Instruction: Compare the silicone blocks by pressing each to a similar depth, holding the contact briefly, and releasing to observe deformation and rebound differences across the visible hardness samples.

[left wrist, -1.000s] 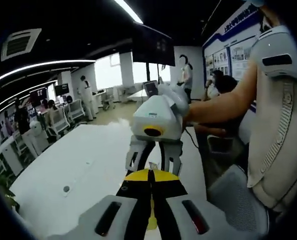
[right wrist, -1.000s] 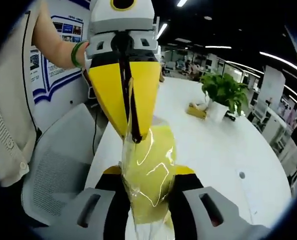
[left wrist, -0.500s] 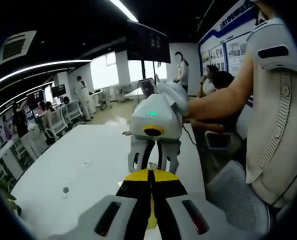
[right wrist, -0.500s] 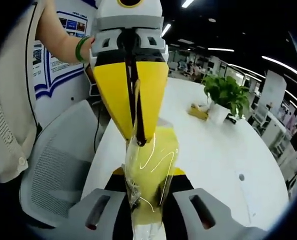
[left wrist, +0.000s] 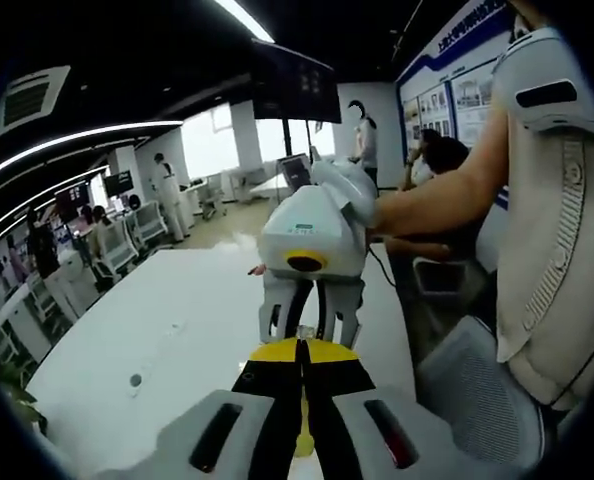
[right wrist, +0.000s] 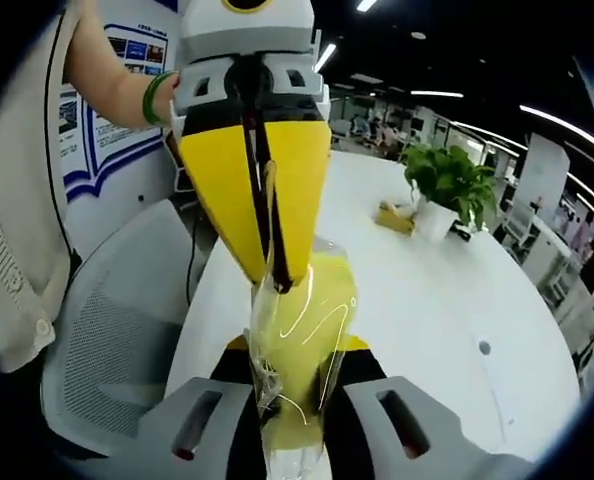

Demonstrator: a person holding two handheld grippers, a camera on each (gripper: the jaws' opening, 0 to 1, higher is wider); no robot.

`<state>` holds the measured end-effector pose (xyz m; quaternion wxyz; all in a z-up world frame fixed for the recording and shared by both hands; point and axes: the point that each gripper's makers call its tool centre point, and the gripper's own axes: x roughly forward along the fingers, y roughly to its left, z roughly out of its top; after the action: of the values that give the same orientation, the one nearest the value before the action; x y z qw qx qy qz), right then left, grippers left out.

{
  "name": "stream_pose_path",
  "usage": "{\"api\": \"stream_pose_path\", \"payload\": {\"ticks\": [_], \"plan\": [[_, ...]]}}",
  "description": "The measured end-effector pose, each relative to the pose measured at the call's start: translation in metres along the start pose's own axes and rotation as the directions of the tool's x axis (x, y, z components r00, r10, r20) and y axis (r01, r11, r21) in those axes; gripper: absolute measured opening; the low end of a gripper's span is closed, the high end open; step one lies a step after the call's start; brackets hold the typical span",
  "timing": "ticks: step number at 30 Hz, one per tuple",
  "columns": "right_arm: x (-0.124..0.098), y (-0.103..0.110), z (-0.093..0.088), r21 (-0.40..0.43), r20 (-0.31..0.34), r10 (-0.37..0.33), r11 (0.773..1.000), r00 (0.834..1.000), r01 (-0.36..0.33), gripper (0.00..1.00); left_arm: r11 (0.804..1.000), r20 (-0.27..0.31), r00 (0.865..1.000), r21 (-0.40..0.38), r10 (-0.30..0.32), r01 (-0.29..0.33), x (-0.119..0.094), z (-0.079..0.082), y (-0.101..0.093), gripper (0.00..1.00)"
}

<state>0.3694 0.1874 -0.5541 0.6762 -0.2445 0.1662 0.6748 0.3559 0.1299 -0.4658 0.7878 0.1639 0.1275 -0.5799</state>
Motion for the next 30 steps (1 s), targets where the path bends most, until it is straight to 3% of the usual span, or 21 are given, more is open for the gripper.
{"api": "stream_pose_path", "payload": {"ticks": [14,30], "plan": [[0.0019,-0.0019,-0.0039,-0.012,-0.017,-0.005,1.0,1.0,0.004,0.1,1.0,-0.014,1.0,0.012,-0.004,0.004,-0.006,-0.008,0.0075,0.0],[0.0022,-0.0023,-0.0067,-0.033,-0.02,-0.01,0.999,1.0,0.009,0.11,0.999,-0.03,1.0,0.042,0.002,-0.001,-0.003,-0.0085,0.0035,0.0]]}}
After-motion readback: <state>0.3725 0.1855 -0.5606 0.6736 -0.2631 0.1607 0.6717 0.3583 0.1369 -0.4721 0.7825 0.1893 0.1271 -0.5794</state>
